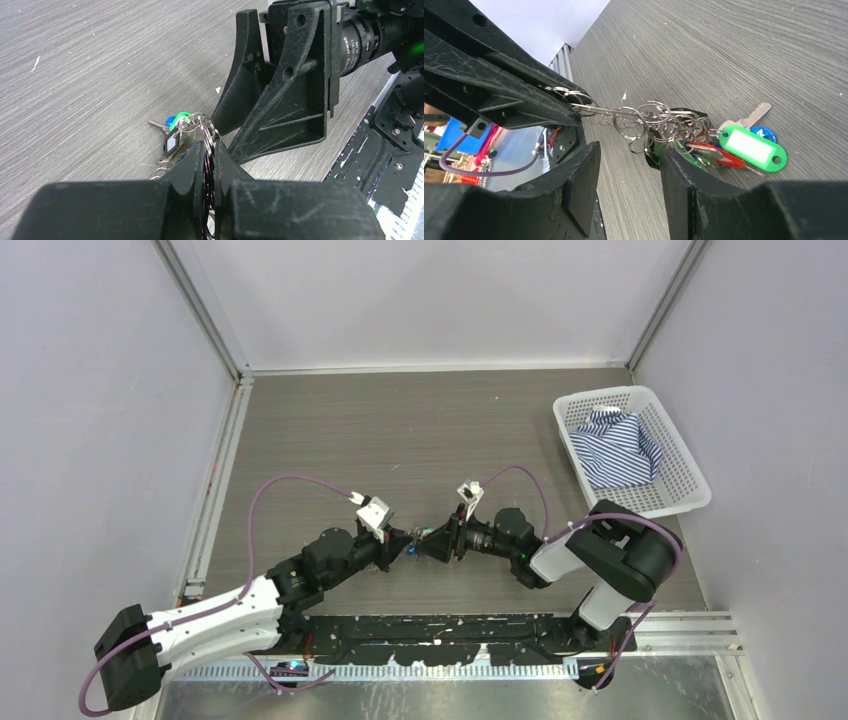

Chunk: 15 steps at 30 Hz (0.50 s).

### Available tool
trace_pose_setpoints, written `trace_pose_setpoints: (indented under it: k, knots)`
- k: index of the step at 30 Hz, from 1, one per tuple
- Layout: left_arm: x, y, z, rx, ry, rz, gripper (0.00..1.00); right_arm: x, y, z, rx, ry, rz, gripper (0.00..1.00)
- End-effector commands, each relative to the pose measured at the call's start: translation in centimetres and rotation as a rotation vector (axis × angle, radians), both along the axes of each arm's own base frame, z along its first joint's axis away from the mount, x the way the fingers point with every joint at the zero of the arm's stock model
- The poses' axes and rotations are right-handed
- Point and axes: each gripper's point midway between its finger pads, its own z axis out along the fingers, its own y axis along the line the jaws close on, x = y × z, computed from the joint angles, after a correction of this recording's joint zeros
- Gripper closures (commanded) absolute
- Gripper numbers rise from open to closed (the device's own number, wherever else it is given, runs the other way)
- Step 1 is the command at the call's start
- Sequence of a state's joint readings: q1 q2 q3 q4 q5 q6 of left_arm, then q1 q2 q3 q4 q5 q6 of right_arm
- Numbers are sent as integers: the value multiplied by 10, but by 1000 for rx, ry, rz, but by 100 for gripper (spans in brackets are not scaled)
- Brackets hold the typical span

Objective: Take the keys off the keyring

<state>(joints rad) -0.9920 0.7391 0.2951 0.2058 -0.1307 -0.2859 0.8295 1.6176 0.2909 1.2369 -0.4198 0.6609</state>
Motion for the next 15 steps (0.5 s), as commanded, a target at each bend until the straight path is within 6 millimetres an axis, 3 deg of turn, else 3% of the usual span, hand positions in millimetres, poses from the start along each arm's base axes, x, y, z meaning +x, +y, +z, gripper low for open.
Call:
trace_pose_setpoints:
  k: [1,15]
  knots:
    - [-2,4,-15,30,45,14,100,6,5,9,29,-45,-16,48]
    - [-3,3,-17,30,55,10,100,13,8,-1,10,-56,-66,55]
